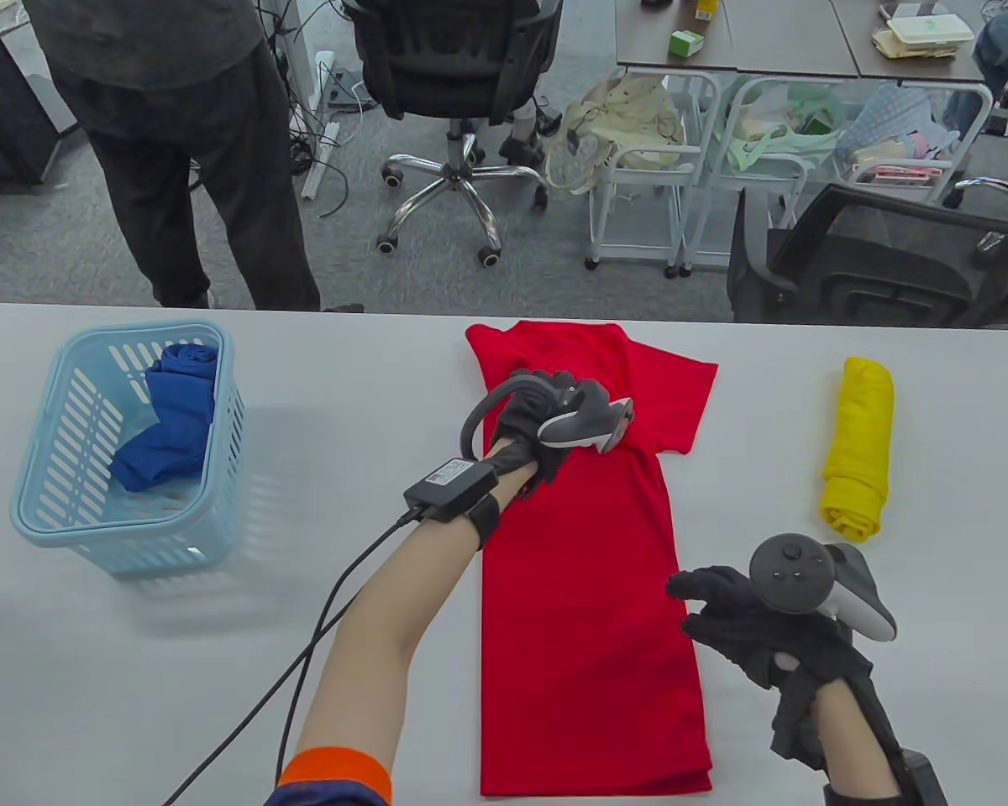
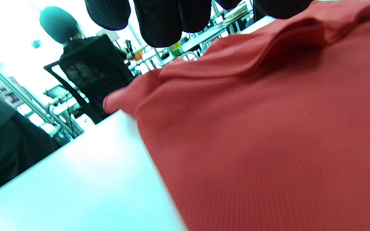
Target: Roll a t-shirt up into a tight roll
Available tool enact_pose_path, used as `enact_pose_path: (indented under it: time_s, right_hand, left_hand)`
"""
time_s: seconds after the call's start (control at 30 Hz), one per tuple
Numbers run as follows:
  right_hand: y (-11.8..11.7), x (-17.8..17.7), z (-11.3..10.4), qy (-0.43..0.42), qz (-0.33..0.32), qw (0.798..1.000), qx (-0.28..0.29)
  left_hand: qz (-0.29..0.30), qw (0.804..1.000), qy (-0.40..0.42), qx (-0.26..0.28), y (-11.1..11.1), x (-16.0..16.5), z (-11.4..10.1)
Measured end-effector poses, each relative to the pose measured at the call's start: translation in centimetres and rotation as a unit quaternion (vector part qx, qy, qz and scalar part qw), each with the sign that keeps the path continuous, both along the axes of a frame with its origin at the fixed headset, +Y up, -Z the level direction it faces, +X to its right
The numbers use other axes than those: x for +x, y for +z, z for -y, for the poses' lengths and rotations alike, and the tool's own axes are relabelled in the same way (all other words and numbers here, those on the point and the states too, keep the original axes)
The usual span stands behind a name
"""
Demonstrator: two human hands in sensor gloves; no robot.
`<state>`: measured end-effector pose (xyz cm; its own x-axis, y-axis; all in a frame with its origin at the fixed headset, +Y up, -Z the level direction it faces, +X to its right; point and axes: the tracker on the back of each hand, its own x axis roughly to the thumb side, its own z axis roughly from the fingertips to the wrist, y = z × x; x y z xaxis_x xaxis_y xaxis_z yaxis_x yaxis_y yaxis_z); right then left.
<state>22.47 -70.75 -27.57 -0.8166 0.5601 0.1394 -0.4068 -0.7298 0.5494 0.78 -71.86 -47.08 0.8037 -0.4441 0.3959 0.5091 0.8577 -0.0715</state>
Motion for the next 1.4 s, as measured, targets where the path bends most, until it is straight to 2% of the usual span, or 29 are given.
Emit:
enact_pose_path:
  time_s: [0.17, 0.23, 0.33, 0.43, 0.6, 0.7, 0.77, 0.87, 0.93, 1.0, 1.1, 1.17, 1.27, 1.4]
  right_hand:
    - [-2.9, -3.5, 2.6, 0.063, -0.002, 0.998, -0.014]
    - [-3.6, -4.6, 3.7, 0.099, -0.001, 0.995, -0.013]
    - [-3.1, -5.8, 5.0, 0.161, -0.015, 0.987, -0.008]
    - [-1.4, -7.0, 5.9, 0.207, -0.065, 0.976, -0.013]
    - [1.4, -10.4, 4.6, 0.224, -0.124, 0.967, 0.024]
    - [1.7, -11.7, 3.7, 0.241, -0.146, 0.958, 0.050]
    - [0.4, -11.7, 3.0, 0.215, -0.141, 0.966, 0.041]
    - [-2.3, -11.2, 1.9, 0.177, -0.087, 0.979, 0.047]
    - [-4.3, -11.3, 1.2, 0.197, -0.072, 0.976, 0.054]
    - [-7.3, -12.0, 0.4, 0.222, -0.052, 0.972, 0.059]
    - [-10.4, -12.8, 0.1, 0.238, -0.041, 0.969, 0.052]
    - [-12.5, -13.4, 0.6, 0.237, -0.037, 0.970, 0.036]
    - [-15.3, -14.9, 2.4, 0.243, -0.035, 0.969, 0.002]
    - [-16.8, -16.0, 5.2, 0.279, -0.024, 0.960, -0.011]
  left_hand:
    - [0.058, 0.997, -0.007, -0.055, 5.1, -3.9, 2.3]
    - [0.074, 0.991, 0.009, -0.113, 7.9, -5.3, 3.9]
    - [0.044, 0.980, -0.005, -0.196, 11.0, -7.1, 6.6]
    - [0.044, 0.984, 0.011, -0.173, 13.1, -9.2, 7.2]
    - [0.051, 0.984, -0.007, -0.170, 16.8, -11.9, 6.7]
    - [0.039, 0.981, 0.015, -0.192, 18.4, -13.2, 6.8]
    - [0.030, 0.977, 0.035, -0.209, 19.1, -13.6, 6.9]
    - [0.019, 0.976, 0.052, -0.213, 19.6, -14.0, 7.0]
    - [0.010, 0.974, 0.063, -0.217, 19.8, -14.1, 7.2]
    - [0.004, 0.973, 0.066, -0.223, 20.2, -14.2, 7.2]
    - [-0.001, 0.971, 0.067, -0.229, 20.7, -14.4, 7.3]
    - [-0.006, 0.968, 0.074, -0.239, 20.9, -14.6, 7.5]
    - [-0.013, 0.964, 0.104, -0.243, 20.9, -15.0, 7.7]
    - [-0.015, 0.961, 0.120, -0.248, 20.8, -15.2, 7.6]
